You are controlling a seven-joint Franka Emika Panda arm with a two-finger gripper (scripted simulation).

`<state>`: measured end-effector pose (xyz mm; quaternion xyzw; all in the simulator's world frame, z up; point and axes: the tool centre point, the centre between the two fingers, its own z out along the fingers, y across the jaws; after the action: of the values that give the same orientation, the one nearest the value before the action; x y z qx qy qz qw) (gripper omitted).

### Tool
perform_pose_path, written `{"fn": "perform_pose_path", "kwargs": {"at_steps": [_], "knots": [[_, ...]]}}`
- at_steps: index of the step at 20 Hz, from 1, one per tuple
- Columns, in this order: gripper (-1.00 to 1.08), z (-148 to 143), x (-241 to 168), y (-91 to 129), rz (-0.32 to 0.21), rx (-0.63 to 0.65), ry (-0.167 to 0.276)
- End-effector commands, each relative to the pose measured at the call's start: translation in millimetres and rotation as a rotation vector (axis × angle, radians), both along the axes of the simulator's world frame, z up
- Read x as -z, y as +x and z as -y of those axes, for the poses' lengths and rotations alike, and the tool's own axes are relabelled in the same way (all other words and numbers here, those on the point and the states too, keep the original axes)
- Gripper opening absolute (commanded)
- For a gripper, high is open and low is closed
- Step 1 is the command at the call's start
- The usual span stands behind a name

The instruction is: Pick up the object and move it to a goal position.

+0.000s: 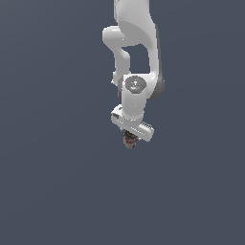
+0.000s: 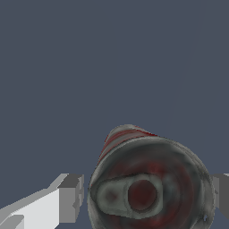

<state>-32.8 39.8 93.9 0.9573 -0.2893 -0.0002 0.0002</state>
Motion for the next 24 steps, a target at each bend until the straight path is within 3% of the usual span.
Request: {"fn": "perform_pose_path", "kwargs": {"at_steps": [1, 6, 7, 24], "knots": [[1.00, -0.2, 9.9, -0.1, 0.000, 0.000, 0.000], [1.00, -0.3, 16.5, 0.9, 0.000, 0.001, 0.000], [-1.00, -0.3, 16.5, 0.9, 0.000, 0.001, 0.000], [-1.00, -4.8, 2.8, -1.5, 0.001, 0.001, 0.001]]}}
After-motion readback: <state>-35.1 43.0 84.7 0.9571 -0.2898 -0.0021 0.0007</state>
